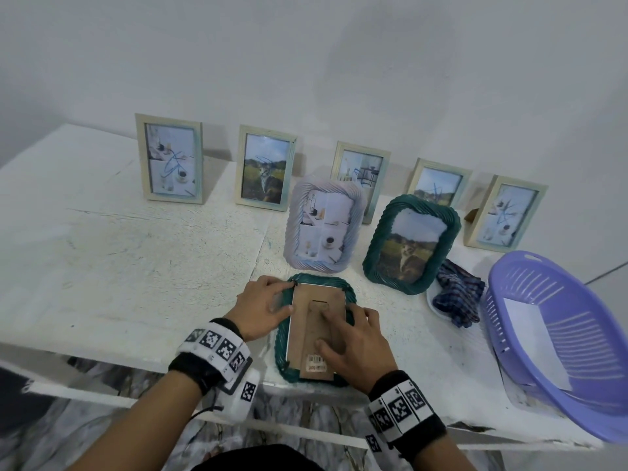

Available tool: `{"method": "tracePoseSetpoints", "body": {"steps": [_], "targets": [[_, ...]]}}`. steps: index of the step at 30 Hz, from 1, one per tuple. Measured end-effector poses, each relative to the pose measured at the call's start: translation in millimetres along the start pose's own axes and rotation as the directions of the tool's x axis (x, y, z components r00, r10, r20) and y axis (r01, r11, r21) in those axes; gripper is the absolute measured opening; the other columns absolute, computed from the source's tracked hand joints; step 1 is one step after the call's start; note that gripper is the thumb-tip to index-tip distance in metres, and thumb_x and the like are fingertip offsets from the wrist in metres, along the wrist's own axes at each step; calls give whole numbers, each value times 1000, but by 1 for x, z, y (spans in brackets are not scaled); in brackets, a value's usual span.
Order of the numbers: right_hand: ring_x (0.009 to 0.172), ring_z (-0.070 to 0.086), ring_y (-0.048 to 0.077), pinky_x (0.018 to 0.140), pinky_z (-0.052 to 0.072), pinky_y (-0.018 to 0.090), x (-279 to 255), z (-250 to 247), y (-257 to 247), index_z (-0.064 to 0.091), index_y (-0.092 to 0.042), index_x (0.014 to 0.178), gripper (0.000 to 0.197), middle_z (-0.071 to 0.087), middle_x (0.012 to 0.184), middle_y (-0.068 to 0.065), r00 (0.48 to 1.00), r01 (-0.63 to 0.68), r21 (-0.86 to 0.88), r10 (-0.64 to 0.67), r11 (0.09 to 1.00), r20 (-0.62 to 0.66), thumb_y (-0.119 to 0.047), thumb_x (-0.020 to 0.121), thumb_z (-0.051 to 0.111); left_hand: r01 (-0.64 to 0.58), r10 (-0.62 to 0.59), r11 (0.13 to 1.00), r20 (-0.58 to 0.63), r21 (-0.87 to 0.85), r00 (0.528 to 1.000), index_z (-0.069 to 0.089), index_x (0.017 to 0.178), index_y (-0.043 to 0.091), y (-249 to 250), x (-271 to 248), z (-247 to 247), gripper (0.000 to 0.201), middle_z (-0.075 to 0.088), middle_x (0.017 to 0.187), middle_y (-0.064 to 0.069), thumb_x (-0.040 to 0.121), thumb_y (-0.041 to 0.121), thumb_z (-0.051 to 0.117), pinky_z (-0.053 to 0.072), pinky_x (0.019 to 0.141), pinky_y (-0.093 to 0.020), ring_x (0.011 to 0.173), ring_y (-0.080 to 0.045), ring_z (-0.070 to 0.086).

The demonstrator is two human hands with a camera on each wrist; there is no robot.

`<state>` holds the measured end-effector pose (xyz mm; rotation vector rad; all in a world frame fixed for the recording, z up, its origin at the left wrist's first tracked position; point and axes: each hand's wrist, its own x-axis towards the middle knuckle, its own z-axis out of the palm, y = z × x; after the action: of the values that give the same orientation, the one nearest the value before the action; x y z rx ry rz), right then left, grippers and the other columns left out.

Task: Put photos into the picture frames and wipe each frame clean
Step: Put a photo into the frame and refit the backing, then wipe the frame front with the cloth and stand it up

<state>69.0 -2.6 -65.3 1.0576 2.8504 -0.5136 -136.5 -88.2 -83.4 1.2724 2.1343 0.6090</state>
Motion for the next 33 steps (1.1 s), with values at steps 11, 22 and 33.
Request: {"method": "tracePoseSetpoints", "body": {"steps": [11,22,33], "targets": [[124,37,16,102,36,27,-10,1,-3,39,-36,141,69,45,137,-3,999,41,331,-49,943,14,-70,81,36,24,-109,952,-264,-304,958,38,137,23,25,-36,-4,53,56,94,3,90,8,59,45,70,-22,80,-13,58],[98,67,18,72,58,34,-45,-54,4,58,-23,122,32,71,105,2,982,-14,939,182,343,-51,-32,92,50,-258,210,784,-150,-564,966,55,125,24,71,-52,-1,29,64,114,5,98,13,52,51,91,-25,103,-7,64],[78,67,18,73,58,42,-26,-5,48,65,-10,110,18,72,85,4,938,-166,787,341,594,-59,-14,95,56,-308,307,951,-76,-2,949,54,134,27,-1,-29,40,60,42,146,5,83,55,37,33,109,-38,131,-17,40]]}}
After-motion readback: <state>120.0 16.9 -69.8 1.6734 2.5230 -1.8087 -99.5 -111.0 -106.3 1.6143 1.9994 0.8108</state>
